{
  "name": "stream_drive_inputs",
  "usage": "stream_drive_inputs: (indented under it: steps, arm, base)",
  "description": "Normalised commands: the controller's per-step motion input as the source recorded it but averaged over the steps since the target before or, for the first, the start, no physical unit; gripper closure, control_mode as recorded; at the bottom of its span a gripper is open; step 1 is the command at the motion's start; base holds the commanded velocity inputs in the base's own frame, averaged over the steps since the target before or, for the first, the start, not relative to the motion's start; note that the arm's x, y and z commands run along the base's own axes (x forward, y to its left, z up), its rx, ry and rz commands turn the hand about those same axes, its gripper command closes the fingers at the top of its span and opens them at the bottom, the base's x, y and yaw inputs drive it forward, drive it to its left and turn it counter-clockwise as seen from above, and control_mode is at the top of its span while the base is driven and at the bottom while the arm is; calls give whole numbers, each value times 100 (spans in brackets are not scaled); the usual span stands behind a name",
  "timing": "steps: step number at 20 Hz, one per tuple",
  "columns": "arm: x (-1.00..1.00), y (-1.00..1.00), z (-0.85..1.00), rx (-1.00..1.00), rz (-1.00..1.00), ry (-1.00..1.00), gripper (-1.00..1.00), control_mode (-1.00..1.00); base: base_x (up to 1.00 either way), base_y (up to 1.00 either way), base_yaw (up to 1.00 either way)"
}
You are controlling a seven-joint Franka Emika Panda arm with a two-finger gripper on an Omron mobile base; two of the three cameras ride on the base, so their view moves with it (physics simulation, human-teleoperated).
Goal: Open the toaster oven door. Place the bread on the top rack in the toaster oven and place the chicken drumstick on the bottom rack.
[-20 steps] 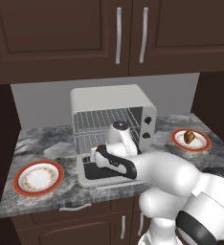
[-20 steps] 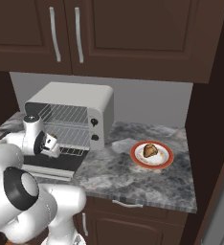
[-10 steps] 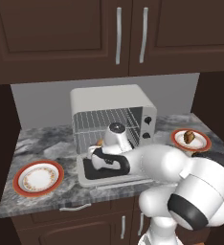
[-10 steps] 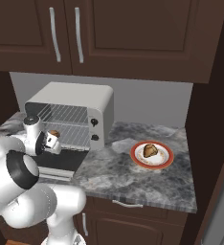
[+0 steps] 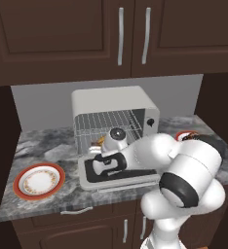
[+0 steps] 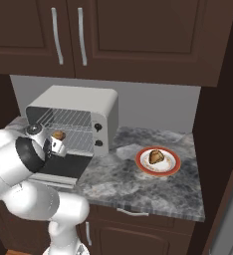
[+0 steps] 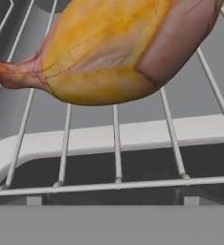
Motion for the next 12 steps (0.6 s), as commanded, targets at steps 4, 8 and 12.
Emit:
stream_drive_inputs:
  steps: [4,8,12]
  arm:
    - [43,-3,-11,0,0,-5,-100,-100]
    - [37,-4,0,0,0,0,-100,-100]
    - [21,-4,0,0,0,0,-100,-100]
  base:
    - [0,0,0]
    - [0,0,0]
    - [0,0,0]
